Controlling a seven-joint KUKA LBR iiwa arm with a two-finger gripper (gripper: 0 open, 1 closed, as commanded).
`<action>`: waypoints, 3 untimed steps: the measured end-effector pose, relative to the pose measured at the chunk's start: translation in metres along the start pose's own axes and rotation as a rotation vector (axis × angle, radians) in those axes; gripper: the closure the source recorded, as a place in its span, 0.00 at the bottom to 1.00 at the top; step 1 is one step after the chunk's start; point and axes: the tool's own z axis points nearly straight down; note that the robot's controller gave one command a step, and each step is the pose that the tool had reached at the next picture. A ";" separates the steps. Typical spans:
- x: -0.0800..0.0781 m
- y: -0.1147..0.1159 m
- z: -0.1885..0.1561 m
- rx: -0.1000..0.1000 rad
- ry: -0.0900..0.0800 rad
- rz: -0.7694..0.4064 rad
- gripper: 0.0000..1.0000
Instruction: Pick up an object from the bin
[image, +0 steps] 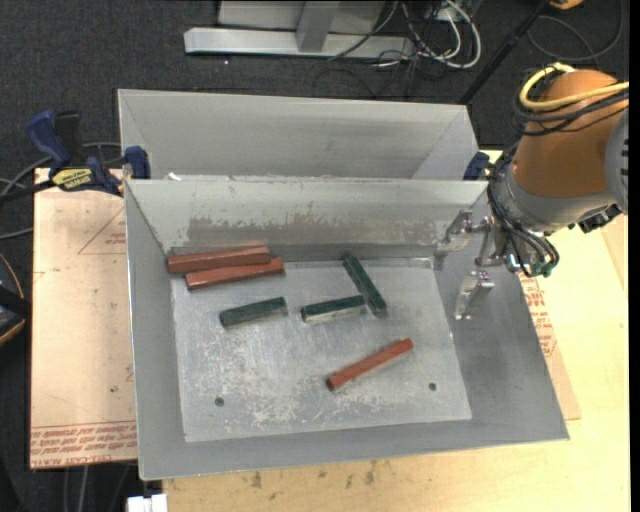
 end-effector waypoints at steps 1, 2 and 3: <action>-0.002 0.001 -0.005 0.001 -0.008 -0.003 0.00; 0.016 0.031 0.056 0.002 -0.010 -0.121 0.00; 0.032 0.090 0.044 0.000 -0.006 -0.295 0.00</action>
Offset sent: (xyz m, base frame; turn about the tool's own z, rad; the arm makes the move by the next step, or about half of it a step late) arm -0.0380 0.0680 -0.1301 -0.2661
